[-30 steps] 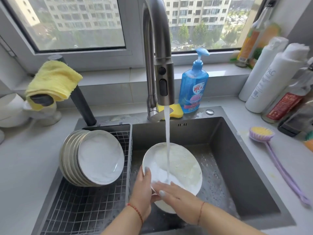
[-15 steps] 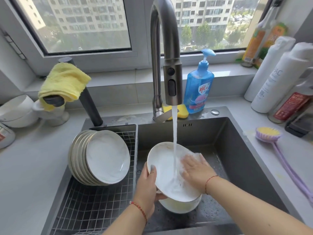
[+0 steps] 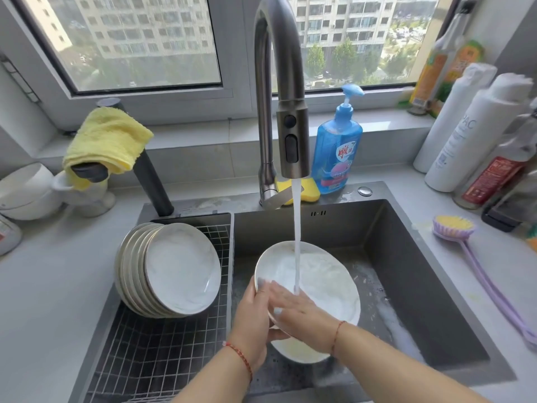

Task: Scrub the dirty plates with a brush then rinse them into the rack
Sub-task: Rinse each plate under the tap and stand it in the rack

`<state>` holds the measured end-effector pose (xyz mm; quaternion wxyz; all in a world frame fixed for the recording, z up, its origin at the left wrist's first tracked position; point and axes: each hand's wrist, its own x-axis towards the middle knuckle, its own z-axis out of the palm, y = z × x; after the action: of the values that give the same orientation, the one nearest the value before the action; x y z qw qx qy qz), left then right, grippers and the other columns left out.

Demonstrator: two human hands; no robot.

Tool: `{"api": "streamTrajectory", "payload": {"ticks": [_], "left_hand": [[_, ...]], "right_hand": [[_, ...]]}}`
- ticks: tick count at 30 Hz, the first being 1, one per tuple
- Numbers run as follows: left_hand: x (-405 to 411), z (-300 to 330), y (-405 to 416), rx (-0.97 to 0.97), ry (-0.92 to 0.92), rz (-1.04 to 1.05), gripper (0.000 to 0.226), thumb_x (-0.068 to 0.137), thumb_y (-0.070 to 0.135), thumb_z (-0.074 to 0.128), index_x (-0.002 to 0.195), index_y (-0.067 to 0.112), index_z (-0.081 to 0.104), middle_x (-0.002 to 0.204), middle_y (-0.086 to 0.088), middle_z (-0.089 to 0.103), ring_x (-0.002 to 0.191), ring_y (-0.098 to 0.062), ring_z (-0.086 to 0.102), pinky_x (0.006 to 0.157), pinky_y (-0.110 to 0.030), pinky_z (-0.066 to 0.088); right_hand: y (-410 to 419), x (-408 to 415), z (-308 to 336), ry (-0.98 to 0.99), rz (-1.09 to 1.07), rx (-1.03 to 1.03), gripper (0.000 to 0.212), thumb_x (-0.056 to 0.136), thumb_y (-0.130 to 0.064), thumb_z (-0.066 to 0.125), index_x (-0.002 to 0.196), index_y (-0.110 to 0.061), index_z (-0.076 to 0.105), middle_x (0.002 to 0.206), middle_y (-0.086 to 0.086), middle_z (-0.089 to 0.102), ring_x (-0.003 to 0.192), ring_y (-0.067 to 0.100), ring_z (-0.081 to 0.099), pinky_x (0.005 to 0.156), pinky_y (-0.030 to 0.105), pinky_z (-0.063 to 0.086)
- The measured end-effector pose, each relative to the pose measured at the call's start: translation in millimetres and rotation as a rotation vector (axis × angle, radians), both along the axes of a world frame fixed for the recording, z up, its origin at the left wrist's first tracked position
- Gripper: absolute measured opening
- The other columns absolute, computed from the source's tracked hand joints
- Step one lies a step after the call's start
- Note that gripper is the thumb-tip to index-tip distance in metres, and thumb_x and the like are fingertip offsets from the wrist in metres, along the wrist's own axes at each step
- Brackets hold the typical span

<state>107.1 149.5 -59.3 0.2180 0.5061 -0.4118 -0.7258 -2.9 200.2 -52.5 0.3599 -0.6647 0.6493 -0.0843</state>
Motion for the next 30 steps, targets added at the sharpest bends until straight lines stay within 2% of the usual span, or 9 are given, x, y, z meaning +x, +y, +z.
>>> {"api": "streamTrajectory", "payload": {"ticks": [2, 5, 9, 14, 16, 20, 23, 27, 30], "left_hand": [[-0.6, 1.0, 4.4, 0.000, 0.024, -0.043, 0.049, 0.093, 0.061, 0.039, 0.135, 0.039, 0.052, 0.121, 0.001, 0.070, 0.105, -0.028, 0.069, 0.065, -0.043, 0.060], [0.2, 2.2, 7.9, 0.011, 0.017, -0.030, 0.045, 0.097, 0.058, 0.039, 0.136, 0.039, 0.052, 0.123, -0.005, 0.068, 0.101, -0.033, 0.070, 0.065, -0.043, 0.060], [1.2, 4.3, 5.3, 0.007, -0.007, 0.034, 0.037, 0.102, 0.049, 0.039, 0.134, 0.037, 0.052, 0.127, -0.006, 0.063, 0.101, -0.035, 0.068, 0.063, -0.043, 0.060], [-0.5, 6.4, -2.6, -0.048, -0.092, 0.070, 0.033, 0.104, 0.044, 0.039, 0.134, 0.037, 0.050, 0.123, 0.000, 0.059, 0.106, -0.031, 0.062, 0.068, -0.050, 0.062], [-2.4, 6.9, -4.2, -0.069, -0.123, 0.062, 0.030, 0.104, 0.042, 0.039, 0.132, 0.036, 0.050, 0.119, 0.002, 0.059, 0.103, -0.028, 0.062, 0.070, -0.053, 0.061], [-8.2, 5.0, -5.2, -0.087, -0.164, 0.043, 0.034, 0.104, 0.041, 0.039, 0.135, 0.031, 0.049, 0.122, -0.003, 0.061, 0.095, -0.029, 0.067, 0.067, -0.051, 0.062], [-16.9, 7.0, -4.7, -0.055, -0.188, 0.023, 0.042, 0.104, 0.043, 0.038, 0.144, 0.031, 0.041, 0.132, -0.007, 0.057, 0.096, -0.033, 0.068, 0.065, -0.048, 0.063], [-32.3, 11.6, -4.5, -0.074, -0.192, -0.052, 0.029, 0.104, 0.037, 0.042, 0.132, 0.033, 0.048, 0.124, -0.005, 0.060, 0.101, -0.033, 0.066, 0.069, -0.050, 0.062], [-42.9, 15.0, -4.5, -0.036, -0.186, -0.117, 0.023, 0.102, 0.034, 0.048, 0.124, 0.030, 0.052, 0.113, -0.003, 0.064, 0.099, -0.028, 0.067, 0.071, -0.042, 0.062]], "right_hand": [[-15.6, -9.5, -4.2, 0.117, -0.036, -0.057, 0.052, 0.104, -0.020, 0.020, 0.154, -0.018, 0.006, 0.160, -0.005, -0.008, 0.141, 0.002, -0.017, 0.119, 0.043, -0.007], [-27.2, -33.0, -10.0, 0.070, -0.174, -0.004, 0.053, 0.103, -0.033, 0.018, 0.152, -0.036, -0.002, 0.157, -0.018, -0.012, 0.140, -0.003, -0.020, 0.118, 0.038, -0.016], [-13.1, -51.5, -11.4, 0.377, -0.230, 0.108, 0.056, 0.102, -0.040, 0.011, 0.151, -0.029, -0.013, 0.155, -0.016, -0.020, 0.144, 0.012, -0.022, 0.109, 0.040, -0.025], [27.0, -51.2, -10.9, 0.591, 0.015, 0.197, 0.049, 0.100, -0.024, 0.038, 0.146, -0.022, 0.021, 0.155, 0.018, 0.015, 0.145, 0.035, 0.006, 0.113, 0.064, -0.003], [42.3, -41.4, -19.0, 0.478, 0.038, 0.203, 0.047, 0.097, -0.014, 0.042, 0.141, -0.020, 0.026, 0.150, 0.020, 0.026, 0.142, 0.036, 0.018, 0.114, 0.061, 0.008], [60.9, -19.5, -16.9, -0.010, -0.225, 0.033, 0.049, 0.099, -0.048, 0.034, 0.146, -0.035, 0.034, 0.153, -0.015, 0.031, 0.141, 0.009, 0.027, 0.115, 0.025, 0.019], [61.3, -14.6, -21.3, -0.008, -0.257, -0.186, 0.046, 0.094, -0.037, 0.052, 0.140, -0.036, 0.044, 0.142, -0.020, 0.044, 0.131, 0.001, 0.039, 0.103, 0.006, 0.019], [59.0, -19.2, -34.0, 0.026, -0.378, -0.354, 0.032, 0.085, -0.021, 0.051, 0.112, -0.020, 0.069, 0.101, -0.003, 0.071, 0.094, 0.020, 0.065, 0.080, 0.026, 0.052], [60.8, -28.5, -32.2, 0.014, -0.488, -0.366, 0.028, 0.089, -0.023, 0.049, 0.108, -0.014, 0.068, 0.089, -0.002, 0.068, 0.082, 0.018, 0.061, 0.068, 0.025, 0.045]]}}
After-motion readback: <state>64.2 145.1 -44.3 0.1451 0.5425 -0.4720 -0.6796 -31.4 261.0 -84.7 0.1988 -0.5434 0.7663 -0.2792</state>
